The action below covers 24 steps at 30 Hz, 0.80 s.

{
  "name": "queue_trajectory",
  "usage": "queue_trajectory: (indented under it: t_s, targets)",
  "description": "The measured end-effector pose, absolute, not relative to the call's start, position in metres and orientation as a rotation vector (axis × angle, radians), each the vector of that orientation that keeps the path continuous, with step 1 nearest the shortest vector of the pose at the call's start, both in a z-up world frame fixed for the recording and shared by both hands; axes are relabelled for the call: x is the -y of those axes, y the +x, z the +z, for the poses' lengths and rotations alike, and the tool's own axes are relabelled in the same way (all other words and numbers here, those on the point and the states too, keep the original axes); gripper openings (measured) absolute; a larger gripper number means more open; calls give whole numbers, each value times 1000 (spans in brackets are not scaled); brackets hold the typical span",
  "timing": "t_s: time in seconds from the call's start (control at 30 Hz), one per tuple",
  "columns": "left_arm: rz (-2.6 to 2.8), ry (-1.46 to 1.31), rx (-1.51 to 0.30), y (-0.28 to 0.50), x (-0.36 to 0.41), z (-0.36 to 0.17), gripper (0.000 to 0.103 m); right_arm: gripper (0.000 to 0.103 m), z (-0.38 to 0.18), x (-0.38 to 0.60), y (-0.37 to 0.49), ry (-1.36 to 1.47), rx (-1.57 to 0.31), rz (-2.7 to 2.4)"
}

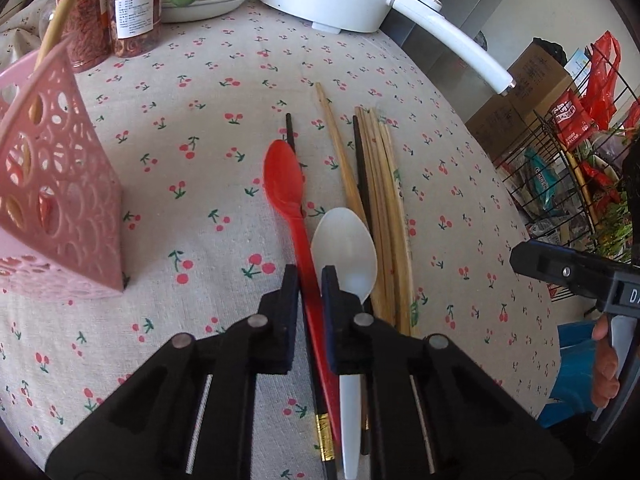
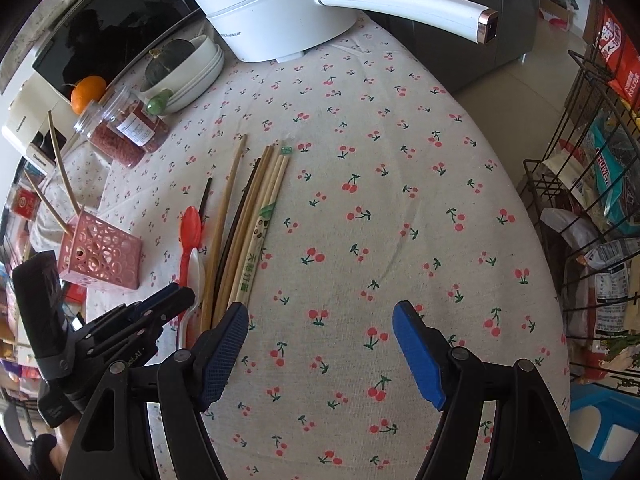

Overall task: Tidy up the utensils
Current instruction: 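Grasp the red plastic spoon by its handle with the left gripper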

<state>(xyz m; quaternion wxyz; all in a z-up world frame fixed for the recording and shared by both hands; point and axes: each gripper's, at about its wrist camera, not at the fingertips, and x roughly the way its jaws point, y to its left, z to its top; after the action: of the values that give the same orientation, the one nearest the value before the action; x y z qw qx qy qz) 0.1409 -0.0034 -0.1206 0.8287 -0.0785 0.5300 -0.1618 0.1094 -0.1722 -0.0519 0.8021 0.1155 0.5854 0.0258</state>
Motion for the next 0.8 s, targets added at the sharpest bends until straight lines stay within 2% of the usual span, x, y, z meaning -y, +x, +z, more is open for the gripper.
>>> queue_trajectory:
  t_s: [0.1,0.33,0.7,0.73,0.77,0.8]
  targets:
    - [-350,-182,-1128,140,-2,-117,4,76,-53,172,110,245,-1257,54]
    - [-366,-200,-1123,121,-19,-101,4,76,-51,169,108,264,-1260,62]
    - [-309,-101,-1294,83,-47,-119,4,76,-50,151,105,256,-1272,99]
    - [-307,-75,-1290,81,-46,-118,10,76,-50,150,105,255,-1274,101]
    - [-303,-55,-1278,80,-46,-116,22,76,-50,148,106,254,-1276,105]
    - [-292,-41,-1263,81,-47,-113,29,76,-51,147,106,253,-1278,109]
